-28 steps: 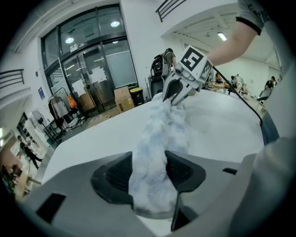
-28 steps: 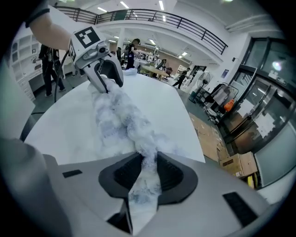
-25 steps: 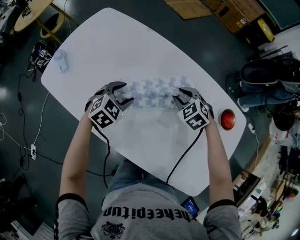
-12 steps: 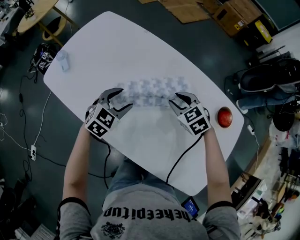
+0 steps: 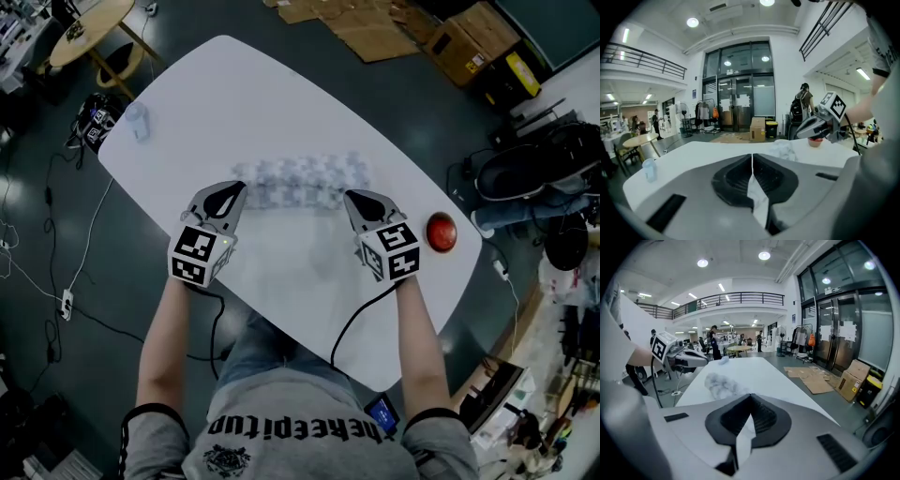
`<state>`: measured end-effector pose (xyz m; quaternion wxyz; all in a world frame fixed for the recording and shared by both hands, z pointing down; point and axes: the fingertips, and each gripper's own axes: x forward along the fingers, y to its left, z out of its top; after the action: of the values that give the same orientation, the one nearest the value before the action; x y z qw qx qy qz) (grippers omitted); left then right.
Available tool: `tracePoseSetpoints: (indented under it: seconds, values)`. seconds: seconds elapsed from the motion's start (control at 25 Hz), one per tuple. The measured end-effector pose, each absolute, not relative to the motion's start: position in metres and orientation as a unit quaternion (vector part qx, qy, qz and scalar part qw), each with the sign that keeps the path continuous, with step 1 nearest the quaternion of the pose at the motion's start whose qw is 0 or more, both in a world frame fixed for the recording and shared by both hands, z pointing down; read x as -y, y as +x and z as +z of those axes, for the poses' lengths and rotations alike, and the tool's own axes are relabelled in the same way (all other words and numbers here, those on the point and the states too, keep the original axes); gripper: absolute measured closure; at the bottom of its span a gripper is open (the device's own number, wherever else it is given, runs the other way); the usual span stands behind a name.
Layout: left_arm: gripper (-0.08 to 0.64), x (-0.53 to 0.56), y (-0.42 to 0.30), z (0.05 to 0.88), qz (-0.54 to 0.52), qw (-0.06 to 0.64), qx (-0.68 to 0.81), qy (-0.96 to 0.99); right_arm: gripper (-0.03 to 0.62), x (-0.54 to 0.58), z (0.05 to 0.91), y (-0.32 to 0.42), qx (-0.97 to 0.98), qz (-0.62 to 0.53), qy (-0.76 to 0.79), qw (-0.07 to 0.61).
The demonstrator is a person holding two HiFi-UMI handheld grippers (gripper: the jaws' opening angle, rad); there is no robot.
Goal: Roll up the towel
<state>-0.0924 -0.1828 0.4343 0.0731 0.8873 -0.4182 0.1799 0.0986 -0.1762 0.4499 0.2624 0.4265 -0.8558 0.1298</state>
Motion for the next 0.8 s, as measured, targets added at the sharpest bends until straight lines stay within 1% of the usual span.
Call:
tracePoseSetpoints:
  seconds: [0.08,0.32,0.56,0.8]
  values:
    - [0.555,0.177,-0.092,0.422,0.153,0.083,0.438,0.882,0.592,0.169,0.437,0.099,0.856,0.127,0.44,0.241]
    - [0.555,0.15,-0.082,0.382,0.088,0.094,0.461,0.878,0.592,0.146,0.4,0.104,0.851,0.126,0.477,0.181]
    - [0.555,0.121,-0.066,0.337,0.026,0.086,0.456,0.885,0.592,0.122,0.364,0.108,0.851,0.125,0.497,0.118]
    - [0.555,0.088,-0.051,0.3,-0.004,0.055,0.457,0.888,0.592,0.093,0.326,0.111,0.853,0.088,0.507,0.085]
